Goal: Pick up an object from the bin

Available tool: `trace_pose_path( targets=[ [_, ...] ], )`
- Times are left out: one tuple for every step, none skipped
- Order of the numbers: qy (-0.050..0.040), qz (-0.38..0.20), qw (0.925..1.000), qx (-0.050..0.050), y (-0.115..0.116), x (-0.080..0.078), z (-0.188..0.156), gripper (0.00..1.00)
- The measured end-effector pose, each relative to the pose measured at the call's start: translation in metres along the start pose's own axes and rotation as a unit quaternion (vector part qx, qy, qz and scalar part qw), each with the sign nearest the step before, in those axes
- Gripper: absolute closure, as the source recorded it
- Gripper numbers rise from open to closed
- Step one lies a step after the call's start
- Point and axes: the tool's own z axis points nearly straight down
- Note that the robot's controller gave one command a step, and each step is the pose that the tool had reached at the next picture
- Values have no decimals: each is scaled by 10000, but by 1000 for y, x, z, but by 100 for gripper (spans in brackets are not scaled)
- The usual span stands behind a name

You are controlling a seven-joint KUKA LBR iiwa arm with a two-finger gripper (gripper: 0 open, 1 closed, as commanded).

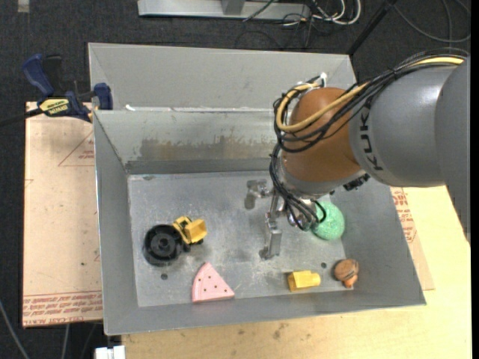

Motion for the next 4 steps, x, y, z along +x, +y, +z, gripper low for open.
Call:
trace_pose_path(
  targets=[
    [16,-509,9987,6,17,4,18,0],
    [6,-1682,9857,6,52,0,42,0],
    [16,-1303,9915,3,81,16,50,0],
    [3,-1479,9890,4,98,-1,51,0]
  ],
)
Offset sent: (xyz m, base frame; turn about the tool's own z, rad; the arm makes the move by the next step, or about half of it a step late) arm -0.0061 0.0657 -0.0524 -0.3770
